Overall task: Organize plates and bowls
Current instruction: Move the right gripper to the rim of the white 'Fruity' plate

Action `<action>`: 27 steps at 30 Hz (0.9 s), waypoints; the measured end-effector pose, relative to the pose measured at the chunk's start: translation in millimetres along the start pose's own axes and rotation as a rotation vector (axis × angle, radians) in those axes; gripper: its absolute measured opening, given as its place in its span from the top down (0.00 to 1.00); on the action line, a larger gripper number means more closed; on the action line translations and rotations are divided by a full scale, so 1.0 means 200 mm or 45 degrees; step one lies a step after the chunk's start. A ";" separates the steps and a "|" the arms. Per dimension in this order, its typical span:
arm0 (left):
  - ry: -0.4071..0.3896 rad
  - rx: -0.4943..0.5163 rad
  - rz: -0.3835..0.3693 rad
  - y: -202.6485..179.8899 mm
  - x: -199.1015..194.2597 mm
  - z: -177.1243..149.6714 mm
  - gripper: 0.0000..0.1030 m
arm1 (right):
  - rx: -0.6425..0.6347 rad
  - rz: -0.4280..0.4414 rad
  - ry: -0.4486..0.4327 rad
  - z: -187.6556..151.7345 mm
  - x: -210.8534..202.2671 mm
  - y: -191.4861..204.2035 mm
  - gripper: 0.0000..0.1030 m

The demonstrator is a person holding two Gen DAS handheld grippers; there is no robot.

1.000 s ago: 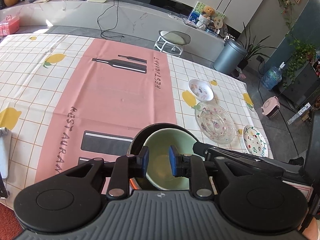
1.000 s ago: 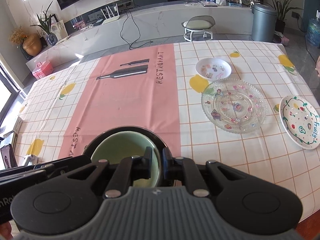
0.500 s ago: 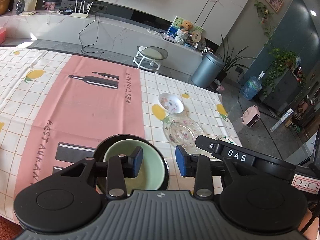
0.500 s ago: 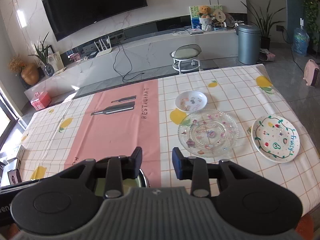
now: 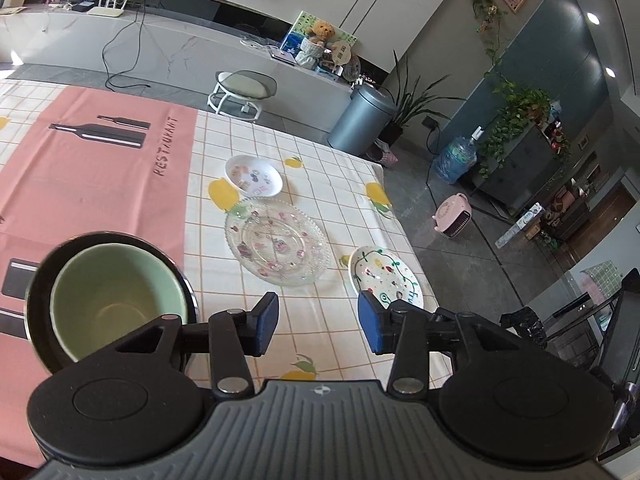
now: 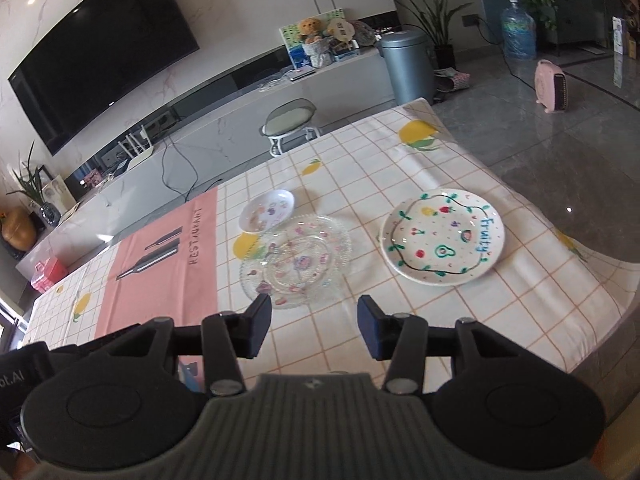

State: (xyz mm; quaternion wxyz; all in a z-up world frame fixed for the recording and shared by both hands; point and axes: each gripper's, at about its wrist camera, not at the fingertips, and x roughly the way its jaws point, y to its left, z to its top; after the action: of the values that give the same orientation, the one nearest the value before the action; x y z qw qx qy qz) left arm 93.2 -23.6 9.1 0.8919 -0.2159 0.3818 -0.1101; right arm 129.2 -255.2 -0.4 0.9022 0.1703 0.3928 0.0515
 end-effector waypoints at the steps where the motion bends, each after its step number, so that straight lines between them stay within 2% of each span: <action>1: 0.012 0.015 0.000 -0.02 0.03 0.00 0.52 | 0.021 -0.014 0.001 0.00 0.01 -0.04 0.54; 5: 0.059 0.065 -0.020 -0.12 0.14 -0.03 0.52 | 0.072 -0.084 -0.008 -0.01 0.04 -0.20 0.54; 9: 0.098 0.109 -0.047 -0.19 0.25 -0.05 0.52 | 0.107 -0.132 -0.074 -0.03 0.06 -0.34 0.54; 18: 0.159 0.160 -0.102 -0.31 0.52 -0.07 0.52 | 0.098 -0.133 -0.222 -0.03 0.14 -0.61 0.50; 23: 0.206 0.162 -0.100 -0.32 0.69 -0.06 0.52 | 0.173 -0.107 -0.135 0.02 0.25 -0.75 0.51; 27: 0.242 0.158 -0.046 -0.31 0.82 -0.05 0.53 | 0.294 -0.064 -0.105 0.07 0.34 -0.86 0.53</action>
State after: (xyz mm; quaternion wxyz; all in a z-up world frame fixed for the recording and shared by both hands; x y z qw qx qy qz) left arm 196.3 -139.2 -71.1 0.8612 -0.1555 0.4533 -0.1694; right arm 178.5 -405.4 -98.5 0.8930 0.2652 0.3629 -0.0237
